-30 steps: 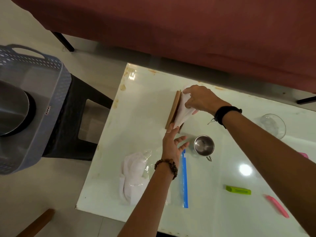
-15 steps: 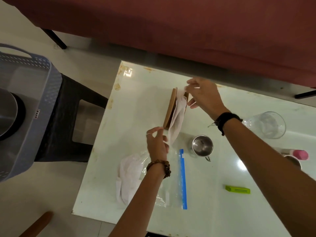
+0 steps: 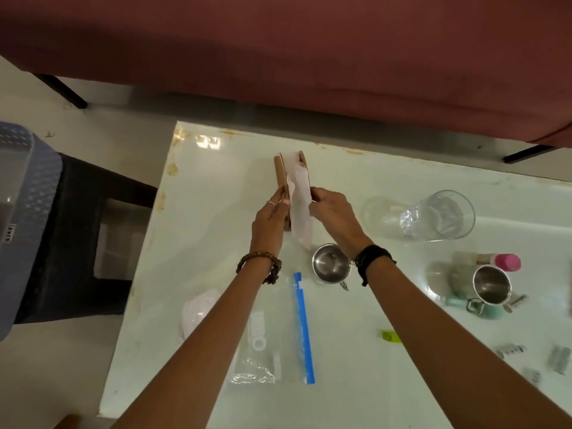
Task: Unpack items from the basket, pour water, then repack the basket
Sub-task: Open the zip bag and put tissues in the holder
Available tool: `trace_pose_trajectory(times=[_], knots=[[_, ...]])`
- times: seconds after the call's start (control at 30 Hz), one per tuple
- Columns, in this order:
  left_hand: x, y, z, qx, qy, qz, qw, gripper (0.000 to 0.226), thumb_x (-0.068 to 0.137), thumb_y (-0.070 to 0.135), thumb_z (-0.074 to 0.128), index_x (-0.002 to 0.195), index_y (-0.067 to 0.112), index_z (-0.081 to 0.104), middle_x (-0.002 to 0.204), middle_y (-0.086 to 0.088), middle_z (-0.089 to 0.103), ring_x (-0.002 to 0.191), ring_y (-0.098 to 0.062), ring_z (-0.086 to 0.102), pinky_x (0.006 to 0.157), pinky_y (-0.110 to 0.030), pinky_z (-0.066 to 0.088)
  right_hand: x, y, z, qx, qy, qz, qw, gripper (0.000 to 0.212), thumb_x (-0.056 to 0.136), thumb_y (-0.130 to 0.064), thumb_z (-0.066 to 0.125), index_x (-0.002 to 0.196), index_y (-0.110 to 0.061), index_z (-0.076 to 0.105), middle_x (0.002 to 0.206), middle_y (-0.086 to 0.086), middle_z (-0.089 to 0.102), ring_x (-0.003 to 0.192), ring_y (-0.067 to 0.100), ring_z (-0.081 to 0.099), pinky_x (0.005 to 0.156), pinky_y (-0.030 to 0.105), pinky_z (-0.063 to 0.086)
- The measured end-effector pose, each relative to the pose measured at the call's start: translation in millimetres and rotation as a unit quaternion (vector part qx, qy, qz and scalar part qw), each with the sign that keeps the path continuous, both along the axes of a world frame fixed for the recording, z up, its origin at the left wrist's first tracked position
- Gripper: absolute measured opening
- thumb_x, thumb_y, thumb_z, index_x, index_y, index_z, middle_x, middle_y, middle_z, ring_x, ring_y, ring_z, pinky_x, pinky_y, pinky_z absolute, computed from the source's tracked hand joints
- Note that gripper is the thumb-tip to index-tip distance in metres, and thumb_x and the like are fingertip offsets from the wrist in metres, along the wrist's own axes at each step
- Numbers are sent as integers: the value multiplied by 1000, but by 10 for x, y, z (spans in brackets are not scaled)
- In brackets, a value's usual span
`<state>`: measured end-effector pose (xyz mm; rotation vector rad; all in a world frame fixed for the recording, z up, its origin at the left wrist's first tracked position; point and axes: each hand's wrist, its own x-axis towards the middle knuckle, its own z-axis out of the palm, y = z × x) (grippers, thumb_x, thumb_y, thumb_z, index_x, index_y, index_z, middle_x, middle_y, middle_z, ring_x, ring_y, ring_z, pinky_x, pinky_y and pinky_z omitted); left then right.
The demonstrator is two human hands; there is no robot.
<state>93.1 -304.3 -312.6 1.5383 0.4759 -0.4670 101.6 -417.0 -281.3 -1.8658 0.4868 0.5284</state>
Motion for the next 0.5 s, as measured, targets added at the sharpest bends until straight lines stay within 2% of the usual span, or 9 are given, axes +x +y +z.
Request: trace_pose_trajectory(times=[0.07, 0.1, 0.13, 0.2, 0.33, 0.4, 0.5], knots=[[79, -140, 24, 9, -7, -27, 1000, 38, 96, 22, 43, 134, 20, 43, 126, -13, 57, 115, -30, 54, 99, -44, 46, 44, -135, 7, 11, -2, -23, 1000, 29, 80, 3, 44, 103, 3, 62, 101, 15, 63, 91, 32, 56, 76, 36, 48], [126, -221, 33, 16, -12, -41, 999, 39, 95, 22, 43, 134, 19, 43, 125, -15, 57, 114, -31, 54, 98, -45, 46, 52, -217, 17, 12, -2, -35, 999, 29, 81, 3, 44, 104, 4, 62, 106, 18, 64, 97, 36, 57, 85, 44, 50], [166, -301, 44, 23, -15, -54, 998, 39, 95, 22, 43, 134, 18, 43, 125, -15, 57, 113, -32, 55, 97, -45, 47, 46, -300, 24, 12, -4, -46, 999, 30, 82, 3, 44, 106, 4, 62, 112, 20, 63, 104, 38, 56, 94, 48, 47], [228, -446, 62, 39, -16, -77, 996, 38, 95, 24, 44, 133, 16, 45, 123, -16, 58, 111, -33, 56, 95, -45, 49, 24, -452, 33, 15, -11, -69, 997, 30, 84, 3, 44, 108, 4, 62, 117, 21, 62, 111, 40, 53, 102, 52, 42], [214, -696, 79, 56, -20, -113, 992, 39, 93, 34, 46, 128, 17, 51, 119, -12, 60, 107, -33, 58, 91, -42, 52, -97, -691, 18, 15, -28, -100, 994, 32, 86, 2, 43, 112, 2, 62, 118, 17, 63, 110, 35, 55, 101, 46, 43], [167, -771, 70, 89, -48, -142, 985, 43, 91, 38, 49, 128, 17, 50, 116, -10, 61, 104, -30, 59, 86, -34, 51, -166, -750, -7, 6, -44, -105, 993, 32, 88, -1, 45, 116, -1, 60, 117, 14, 63, 108, 31, 57, 97, 40, 47], [120, -851, 52, 171, -89, -160, 968, 45, 87, 37, 56, 124, 11, 52, 116, -10, 64, 102, -27, 61, 75, -22, 43, -239, -800, -62, -12, -68, -123, 990, 34, 89, -12, 53, 123, -6, 52, 119, 13, 64, 101, 23, 61, 87, 29, 49]])
